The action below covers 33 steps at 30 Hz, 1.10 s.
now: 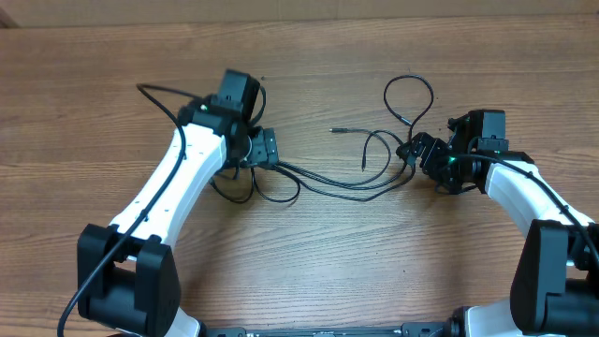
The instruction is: Untangle cables
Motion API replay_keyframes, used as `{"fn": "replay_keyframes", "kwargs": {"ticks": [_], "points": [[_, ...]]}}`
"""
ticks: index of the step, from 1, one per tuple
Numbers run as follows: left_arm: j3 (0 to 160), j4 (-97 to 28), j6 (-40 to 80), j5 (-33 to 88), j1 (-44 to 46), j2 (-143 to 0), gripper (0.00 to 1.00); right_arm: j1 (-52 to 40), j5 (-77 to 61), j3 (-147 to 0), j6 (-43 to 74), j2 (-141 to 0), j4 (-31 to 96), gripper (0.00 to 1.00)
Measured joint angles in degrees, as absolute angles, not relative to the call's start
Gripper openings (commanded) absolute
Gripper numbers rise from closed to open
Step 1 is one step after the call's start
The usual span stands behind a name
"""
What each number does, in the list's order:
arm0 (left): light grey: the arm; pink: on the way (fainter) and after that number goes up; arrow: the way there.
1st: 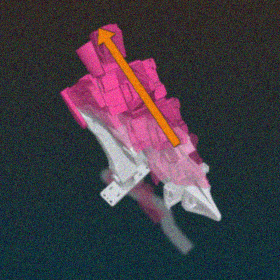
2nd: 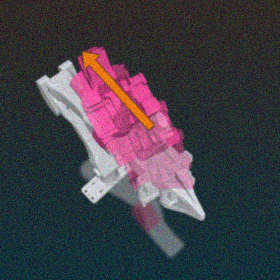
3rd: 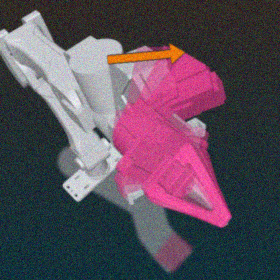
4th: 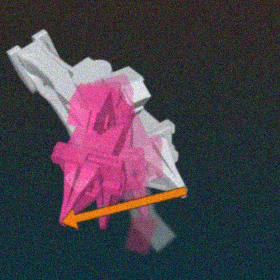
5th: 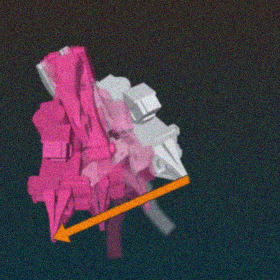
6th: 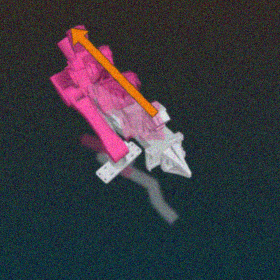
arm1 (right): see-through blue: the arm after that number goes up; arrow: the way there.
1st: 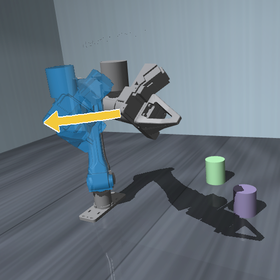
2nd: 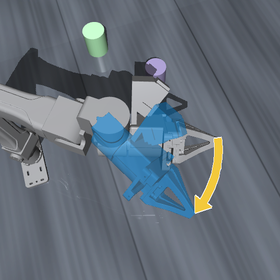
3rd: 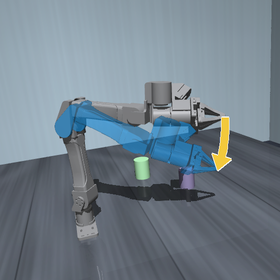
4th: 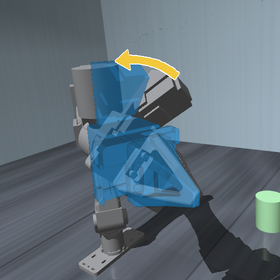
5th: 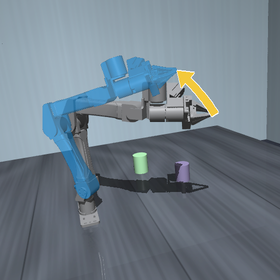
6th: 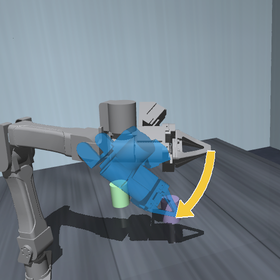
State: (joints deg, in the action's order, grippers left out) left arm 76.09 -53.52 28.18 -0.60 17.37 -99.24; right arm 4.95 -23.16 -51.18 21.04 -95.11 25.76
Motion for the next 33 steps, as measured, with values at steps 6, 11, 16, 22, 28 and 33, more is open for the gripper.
{"fn": "replay_keyframes", "kwargs": {"ticks": [6,11,16,22,28,33], "points": [[69.8,-49.0,31.5,-0.1,17.4,-99.5,0.39,4.9,-23.1,-51.2,20.9,-95.1,25.6,1.00],[69.3,-47.5,32.7,0.0,17.4,-99.5,0.04,5.0,-23.2,-51.2,20.9,-95.1,25.6,1.00],[69.5,-49.0,33.4,0.0,17.4,-99.5,0.04,5.0,-23.2,-51.2,21.0,-95.1,25.6,1.00],[80.4,-63.9,34.1,-1.6,17.4,-99.8,0.04,5.0,-23.1,-51.2,21.0,-95.1,25.6,1.00],[108.1,-78.8,33.9,-8.6,17.4,-99.7,0.04,5.0,-22.9,-51.2,20.9,-95.1,25.5,1.00],[131.9,-83.7,30.9,-11.8,17.4,-99.3,0.04,5.0,-22.9,-51.2,20.9,-95.1,25.1,1.00]]}}
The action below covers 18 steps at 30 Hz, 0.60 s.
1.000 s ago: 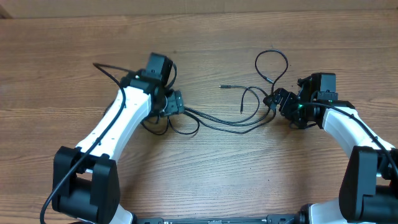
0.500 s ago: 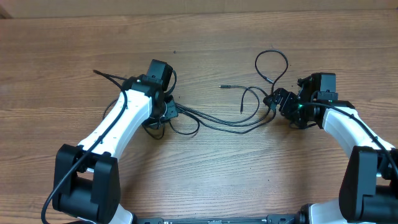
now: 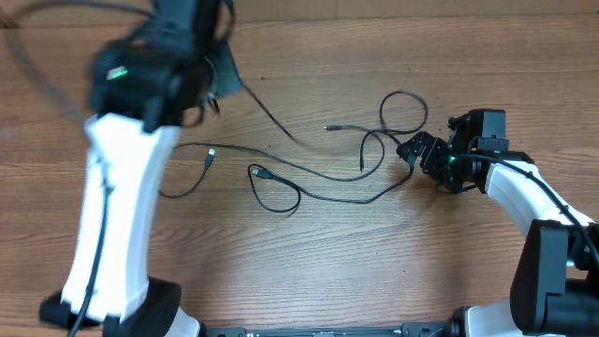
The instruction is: Untangle cables
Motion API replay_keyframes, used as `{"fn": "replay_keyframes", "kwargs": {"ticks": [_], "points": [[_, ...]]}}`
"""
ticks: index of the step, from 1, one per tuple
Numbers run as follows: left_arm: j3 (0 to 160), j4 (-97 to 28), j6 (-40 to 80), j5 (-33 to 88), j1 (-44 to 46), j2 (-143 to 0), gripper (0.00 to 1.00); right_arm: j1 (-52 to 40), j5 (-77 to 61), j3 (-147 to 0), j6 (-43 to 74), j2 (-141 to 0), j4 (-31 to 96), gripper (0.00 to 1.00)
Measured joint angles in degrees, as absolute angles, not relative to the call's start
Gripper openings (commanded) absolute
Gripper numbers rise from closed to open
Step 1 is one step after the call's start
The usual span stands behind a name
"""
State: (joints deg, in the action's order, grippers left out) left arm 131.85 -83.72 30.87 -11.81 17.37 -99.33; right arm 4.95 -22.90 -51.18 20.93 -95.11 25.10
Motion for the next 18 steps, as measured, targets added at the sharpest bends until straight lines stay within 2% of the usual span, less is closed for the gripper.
{"fn": "replay_keyframes", "kwargs": {"ticks": [4,8,18], "points": [[146.3,-85.6,29.5,-12.7,17.4,-98.1,0.04,5.0,-22.9,-51.2,21.0,-95.1,25.1,1.00],[154.2,-86.4,29.2,-12.7,17.4,-97.3,0.04,5.0,-23.9,-51.2,20.0,-95.1,24.8,1.00],[156.5,-87.4,28.1,-10.0,17.4,-97.0,0.04,4.5,-46.2,-51.1,6.1,-95.1,5.9,1.00]]}}
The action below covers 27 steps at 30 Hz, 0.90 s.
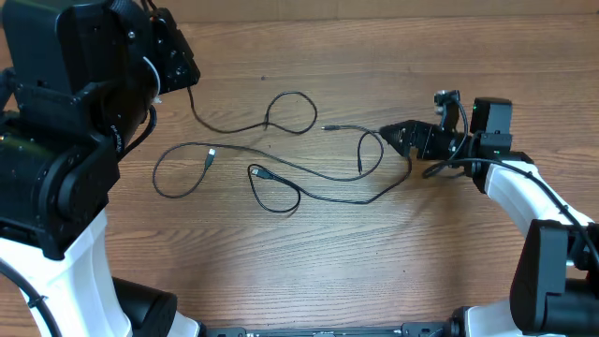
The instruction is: Untangle cables
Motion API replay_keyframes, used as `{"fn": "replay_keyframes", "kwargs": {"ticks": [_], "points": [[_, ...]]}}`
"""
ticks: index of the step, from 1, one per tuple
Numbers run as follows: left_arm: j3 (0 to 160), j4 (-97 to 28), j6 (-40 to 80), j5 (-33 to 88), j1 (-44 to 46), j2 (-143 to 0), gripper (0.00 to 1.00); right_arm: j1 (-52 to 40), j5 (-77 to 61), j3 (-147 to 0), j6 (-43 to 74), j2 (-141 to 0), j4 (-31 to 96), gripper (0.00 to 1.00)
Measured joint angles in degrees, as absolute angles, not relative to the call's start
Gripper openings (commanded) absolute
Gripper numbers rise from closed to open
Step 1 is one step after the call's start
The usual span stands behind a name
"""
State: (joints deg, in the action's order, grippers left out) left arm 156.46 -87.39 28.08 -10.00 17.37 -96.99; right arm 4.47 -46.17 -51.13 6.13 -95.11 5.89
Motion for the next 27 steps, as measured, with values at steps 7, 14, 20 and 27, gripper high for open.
{"fn": "replay_keyframes", "kwargs": {"ticks": [7,14,20,27], "points": [[156.5,-87.3,27.6,-5.7,17.4,-97.0,0.04,-5.9,-51.2,-51.2,1.1,-95.1,-7.2,1.00],[156.5,-89.2,26.6,1.0,17.4,-97.0,0.04,-19.3,-46.7,-51.2,-0.8,-95.1,-19.8,1.00],[156.5,-89.2,26.5,9.1,17.4,-97.0,0.04,-26.9,-37.2,-51.2,-0.7,-95.1,-25.8,1.00],[156.5,-90.1,26.5,17.9,18.1,-97.0,0.04,-30.5,-31.1,-51.2,0.6,-95.1,-30.7,1.00]]}}
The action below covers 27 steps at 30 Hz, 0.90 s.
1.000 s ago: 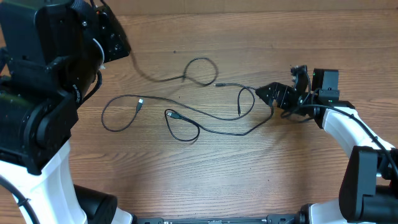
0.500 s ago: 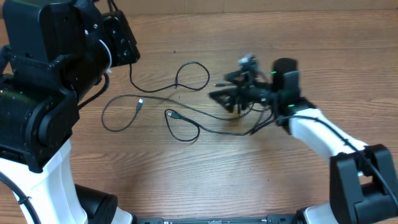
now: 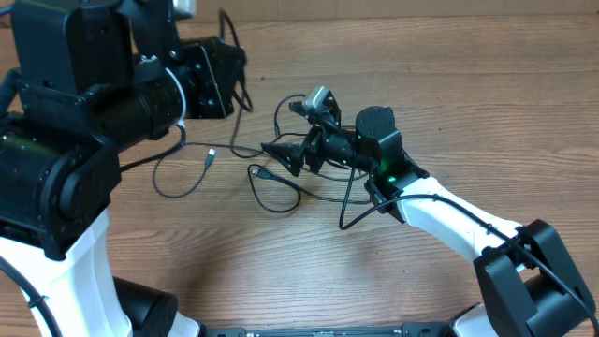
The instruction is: Untangle cables
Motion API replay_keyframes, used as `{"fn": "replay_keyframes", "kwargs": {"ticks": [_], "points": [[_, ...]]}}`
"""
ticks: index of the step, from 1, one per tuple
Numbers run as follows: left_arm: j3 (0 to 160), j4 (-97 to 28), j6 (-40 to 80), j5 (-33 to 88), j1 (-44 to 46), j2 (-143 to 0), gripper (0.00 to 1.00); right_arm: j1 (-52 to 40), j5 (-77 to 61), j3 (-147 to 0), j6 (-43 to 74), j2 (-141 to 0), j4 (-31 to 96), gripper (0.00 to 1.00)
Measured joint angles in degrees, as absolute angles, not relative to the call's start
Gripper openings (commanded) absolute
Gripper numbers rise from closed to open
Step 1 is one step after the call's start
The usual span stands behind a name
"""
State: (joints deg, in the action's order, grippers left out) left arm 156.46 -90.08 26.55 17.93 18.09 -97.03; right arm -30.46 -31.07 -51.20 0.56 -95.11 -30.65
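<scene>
Thin black cables lie tangled on the wooden table [image 3: 487, 112]. One ends in a small plug [image 3: 210, 157] inside a left-hand loop [image 3: 168, 183], and another forms a narrow loop [image 3: 277, 195] at the centre. My left gripper [image 3: 227, 80] is raised high at the upper left, shut on a cable strand [image 3: 245, 117] that hangs down to the table. My right gripper [image 3: 271, 152] points left over the middle of the tangle, its fingers closed on a cable. A slack strand [image 3: 348, 211] droops below its wrist.
The left arm's bulky black and white body [image 3: 65, 140] fills the left side of the view, close to the camera. The right arm [image 3: 440, 211] stretches from the lower right corner to the table's centre.
My right gripper has moved from the right side of the table to the centre, bringing its cable end along. The left gripper now sits further right, and the cable loop near the centre has shrunk.
Both grippers were low, each at one end of the tangle. The left one then stood high at the upper left with a cable trailing from it, and the strands spread out. Now the right gripper has carried its strand to the centre.
</scene>
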Motion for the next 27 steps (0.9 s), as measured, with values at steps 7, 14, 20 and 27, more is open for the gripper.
{"fn": "replay_keyframes", "kwargs": {"ticks": [7,14,20,27], "points": [[156.4,-90.1,26.4,20.4,23.6,-97.0,0.04,-30.5,-29.9,-51.2,3.5,-95.1,-32.1,1.00],[156.4,-90.2,25.5,18.0,27.0,-97.1,0.04,-31.4,-31.2,-51.2,4.6,-95.1,-32.0,0.98],[156.4,-91.8,24.5,12.0,27.3,-97.5,0.04,-31.4,-29.3,-51.2,6.2,-95.1,-30.0,1.00],[156.4,-94.0,26.2,-1.9,27.3,-97.7,0.04,-29.6,-29.7,-51.2,7.3,-95.1,-29.2,1.00]]}}
